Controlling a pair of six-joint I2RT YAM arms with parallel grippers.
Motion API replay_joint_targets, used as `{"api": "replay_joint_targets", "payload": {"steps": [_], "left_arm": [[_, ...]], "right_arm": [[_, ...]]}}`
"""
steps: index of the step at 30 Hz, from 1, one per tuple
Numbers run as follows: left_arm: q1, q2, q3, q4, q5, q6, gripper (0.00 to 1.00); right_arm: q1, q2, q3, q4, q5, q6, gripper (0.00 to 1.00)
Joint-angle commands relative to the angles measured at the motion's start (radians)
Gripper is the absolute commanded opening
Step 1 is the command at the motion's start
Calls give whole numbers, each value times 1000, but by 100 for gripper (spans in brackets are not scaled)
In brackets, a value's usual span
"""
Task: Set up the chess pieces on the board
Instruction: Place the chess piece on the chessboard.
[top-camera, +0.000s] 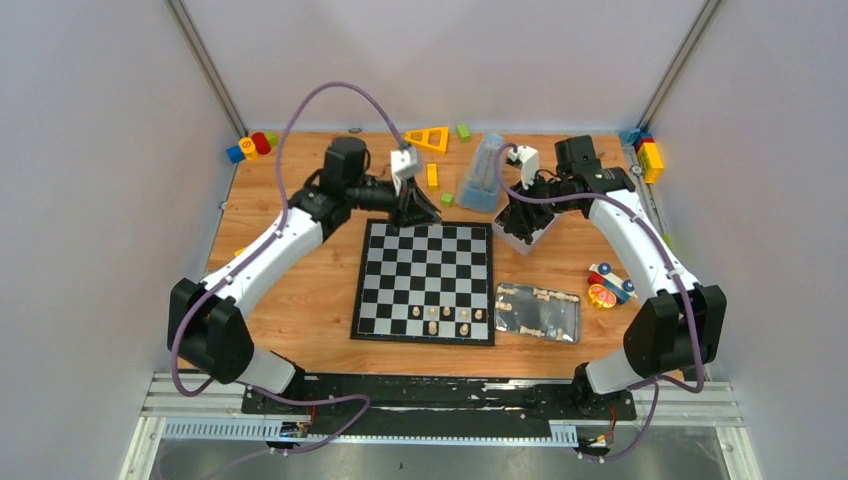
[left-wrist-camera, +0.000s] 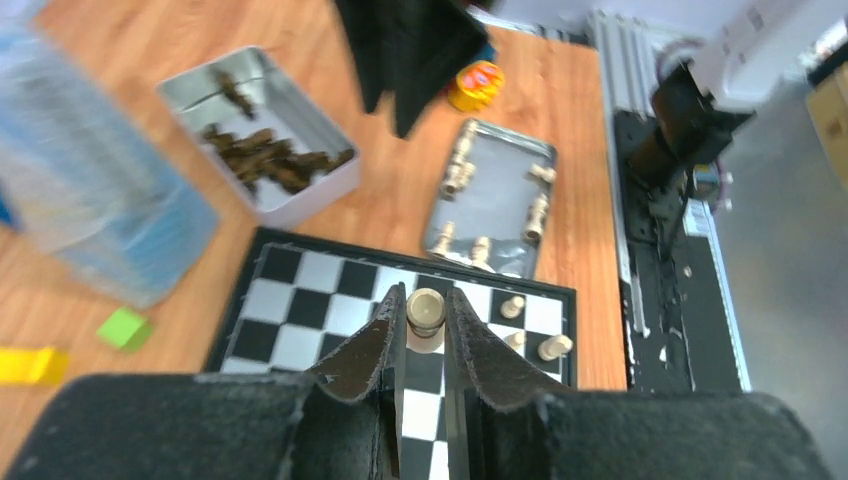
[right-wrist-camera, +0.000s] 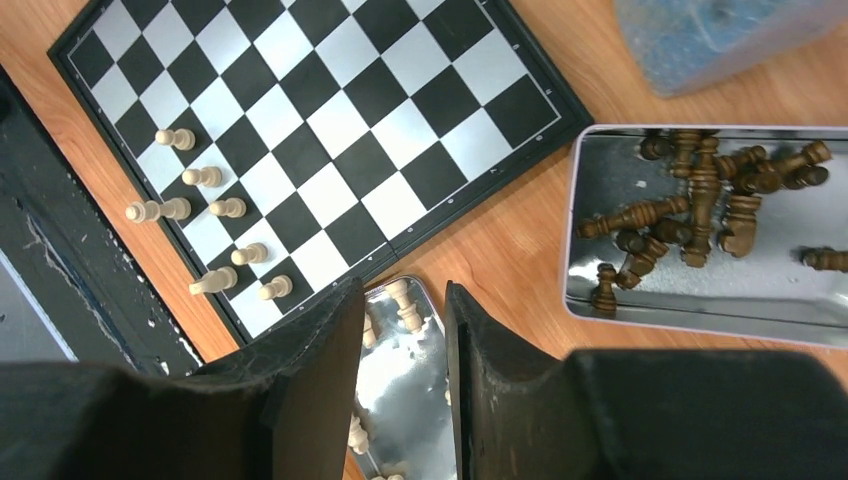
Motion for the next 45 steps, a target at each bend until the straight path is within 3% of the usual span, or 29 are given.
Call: {"api": "replay_joint_targets", "payload": {"steps": [1,7,11,15,21,45], "left_arm": [[-154,-94,-162,194,-90,129,5],[-357,-72,-291,300,-74,211,6],[-458,-37,-389,464,-85,230,7],[-503,29,-473,645,-67,205,8],[-525,155,-466,738,-59,192,8],[-536,315,-437,631,-108,314,11]], "right_arm": [[-46,-89,-49,84,-63,53,36],[-120,-151,-129,122,-108,68,36],[-147,-192,-212,150,-122,59,36],[-156,-222,-282,187,-139,56,36],[-165,-231,-340,230,-163,62,35],[-169,-230,-365,238,-189,50,35]]}}
